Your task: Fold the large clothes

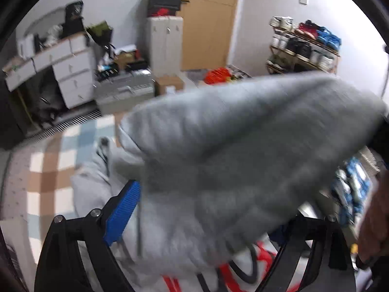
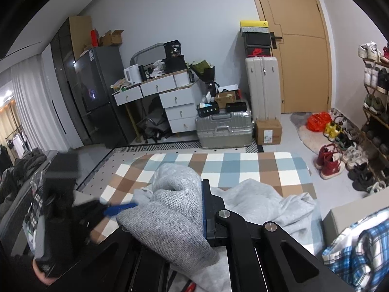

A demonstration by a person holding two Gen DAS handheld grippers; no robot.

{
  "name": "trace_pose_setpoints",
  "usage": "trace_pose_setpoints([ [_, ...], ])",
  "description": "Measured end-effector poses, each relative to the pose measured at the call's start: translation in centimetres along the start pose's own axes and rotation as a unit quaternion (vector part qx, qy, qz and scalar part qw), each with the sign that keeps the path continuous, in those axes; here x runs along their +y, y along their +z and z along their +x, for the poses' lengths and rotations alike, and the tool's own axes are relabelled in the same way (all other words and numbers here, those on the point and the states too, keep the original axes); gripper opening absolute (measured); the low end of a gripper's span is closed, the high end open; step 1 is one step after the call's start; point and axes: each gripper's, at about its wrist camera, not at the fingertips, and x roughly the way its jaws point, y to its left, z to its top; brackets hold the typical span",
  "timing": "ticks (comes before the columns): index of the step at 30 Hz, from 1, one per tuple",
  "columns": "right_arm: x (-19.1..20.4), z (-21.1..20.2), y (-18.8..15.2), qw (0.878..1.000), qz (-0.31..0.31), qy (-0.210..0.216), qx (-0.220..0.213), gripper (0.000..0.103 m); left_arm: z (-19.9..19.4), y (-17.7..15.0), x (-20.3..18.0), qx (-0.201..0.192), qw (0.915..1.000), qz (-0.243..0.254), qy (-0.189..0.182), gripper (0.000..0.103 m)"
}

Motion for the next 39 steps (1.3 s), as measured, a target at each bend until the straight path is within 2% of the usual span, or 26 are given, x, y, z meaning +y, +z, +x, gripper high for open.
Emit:
trace_pose_setpoints([
  [2,-0.1,-0.2,-0.4,1.0,-0.005,-0.003,0.003,0.002,0.0,1.0,0.8,0.009,0.9997,-0.021,0.007,0.021],
  [3,0.0,-0.2,-0.7,1.0,-0.011,-0.007,0.005,0.002,0.0,1.4,1.3,0.015,0.9993,-0.036,0.0,0.013],
  [5,0.4,-0.4,-1.5,0.999,-0.034,-0.014,0.008,0.002,-0.8,1.8,1.7,0.004,0.9985,-0.054,0.01,0.011],
  [6,0.7,-0.5,-1.7,0.999,-0.044,-0.018,0.008,0.002,-1.7,2.2,1.7,-0.016,0.9982,-0.051,0.028,0.01],
  [9,1.6,-1.0,-2.8,0.997,-0.076,-0.032,0.01,0.002,-4.4,2.5,1.7,-0.063,0.996,-0.053,0.034,0.008],
  [13,2.1,-2.2,-3.9,0.996,-0.08,-0.021,0.019,0.002,-7.8,1.0,1.0,-0.099,0.9944,-0.036,-0.003,0.008],
  [15,2.1,-3.0,-5.2,0.997,-0.071,-0.006,0.035,0.003,-8.1,-0.5,0.6,-0.1,0.9943,-0.022,-0.03,0.008],
  [17,1.7,-3.6,-7.4,0.998,-0.045,0.011,0.052,0.003,-7.1,-2.2,0.4,-0.091,0.9947,-0.011,-0.046,0.008],
  [20,0.9,-2.6,-11.3,0.995,0.002,0.023,0.095,0.003,-5.0,-6.0,0.3,-0.055,0.9962,0.01,-0.067,0.008],
  [23,0.0,0.3,-16.0,0.984,0.053,0.03,0.169,0.006,-2.2,-9.3,0.8,-0.011,0.9968,0.016,-0.078,0.008],
  [26,-1.2,3.0,-19.8,0.969,0.106,0.021,0.22,0.007,1.6,-11.9,1.6,0.066,0.9951,0.0,-0.074,0.01],
  [27,-1.4,3.3,-20.3,0.968,0.113,0.02,0.225,0.007,2.9,-12.5,2.0,0.097,0.9933,-0.005,-0.063,0.011],
  [28,-1.5,3.5,-20.6,0.966,0.118,0.019,0.228,0.008,3.9,-12.9,2.6,0.126,0.9897,-0.018,-0.066,0.013],
  [29,-1.4,3.4,-20.6,0.966,0.116,0.018,0.229,0.008,4.1,-13.1,2.9,0.138,0.9864,-0.032,-0.083,0.013],
  [30,-1.2,3.2,-20.3,0.968,0.106,0.018,0.228,0.009,4.0,-13.0,3.4,0.142,0.9836,-0.042,-0.103,0.014],
  [32,-0.4,2.1,-19.7,0.974,0.074,0.021,0.212,0.012,3.3,-12.5,3.8,0.14,0.9823,-0.041,-0.118,0.017],
  [34,0.1,0.7,-19.8,0.98,0.051,0.026,0.191,0.013,2.0,-11.8,3.7,0.137,0.9816,-0.022,-0.131,0.021],
  [37,0.1,-0.1,-20.5,0.981,0.046,0.031,0.186,0.013,0.5,-12.6,3.0,0.14,0.9804,0.017,-0.137,0.027],
  [39,-0.1,-0.4,-20.8,0.981,0.05,0.029,0.187,0.013,0.4,-12.8,1.7,0.162,0.9774,0.07,-0.116,0.027],
])
